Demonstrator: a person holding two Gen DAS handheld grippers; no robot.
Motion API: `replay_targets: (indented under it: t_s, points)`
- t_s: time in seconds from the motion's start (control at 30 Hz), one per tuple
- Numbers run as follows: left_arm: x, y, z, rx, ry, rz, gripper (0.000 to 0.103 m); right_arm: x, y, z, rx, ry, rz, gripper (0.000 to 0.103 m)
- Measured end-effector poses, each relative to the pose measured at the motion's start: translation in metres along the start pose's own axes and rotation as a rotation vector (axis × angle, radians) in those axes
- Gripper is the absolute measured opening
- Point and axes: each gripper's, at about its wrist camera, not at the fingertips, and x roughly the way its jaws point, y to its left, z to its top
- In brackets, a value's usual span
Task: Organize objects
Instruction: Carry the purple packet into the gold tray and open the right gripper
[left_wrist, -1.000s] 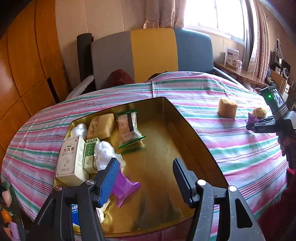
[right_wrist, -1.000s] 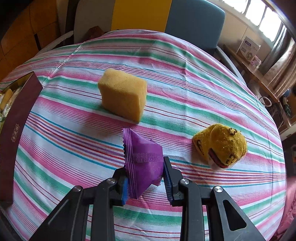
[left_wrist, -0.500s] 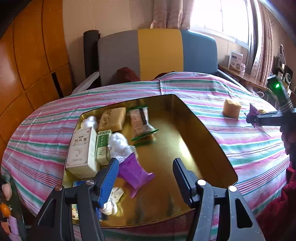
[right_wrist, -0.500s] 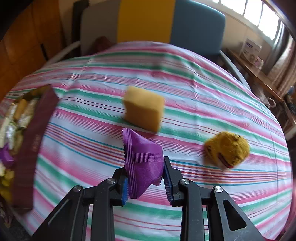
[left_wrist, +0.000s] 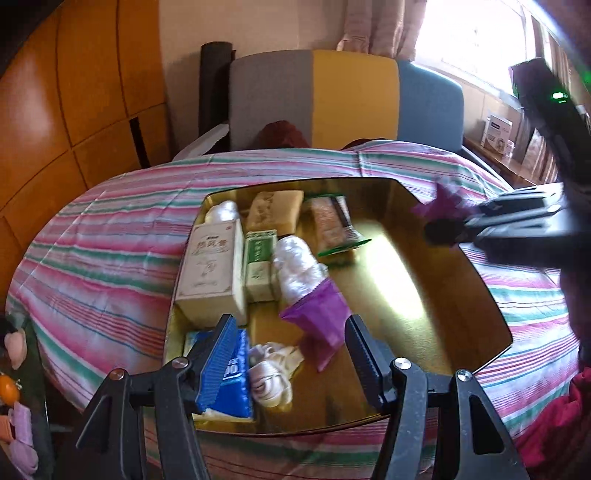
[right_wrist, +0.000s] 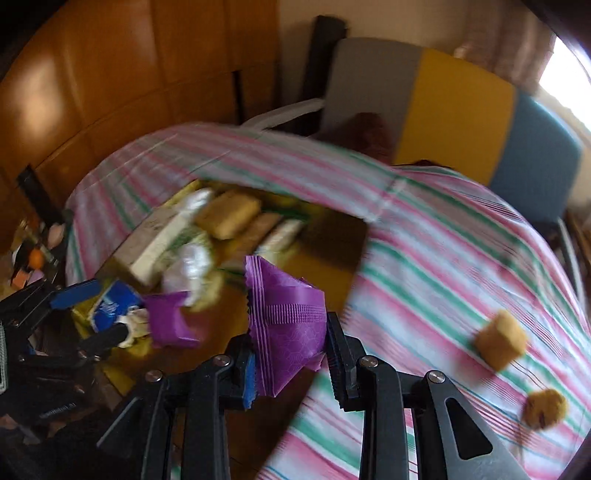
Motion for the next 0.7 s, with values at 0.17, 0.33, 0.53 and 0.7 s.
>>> replay_targets:
  t_s: [0.17, 0.33, 0.53, 0.7]
  points:
    - [0.004, 0.01, -0.003, -0.034, 0.012, 0.001, 0.061, 0.057, 0.037, 0.014, -0.05, 0.132, -0.021, 0.032]
    - [0.008, 0.015, -0.002, -0.052, 0.024, -0.002, 0.061, 0.09, 0.052, 0.015, -0.037, 0.169, -0.034, 0.038]
    - [0.011, 0.016, -0.001, -0.069, 0.037, 0.002, 0.061, 0.079, 0.054, 0.015, -0.021, 0.106, 0.007, 0.067]
    - [0.009, 0.011, -0.002, -0.056, 0.031, -0.001, 0.061, 0.055, 0.047, 0.014, 0.011, 0.041, 0.012, 0.08]
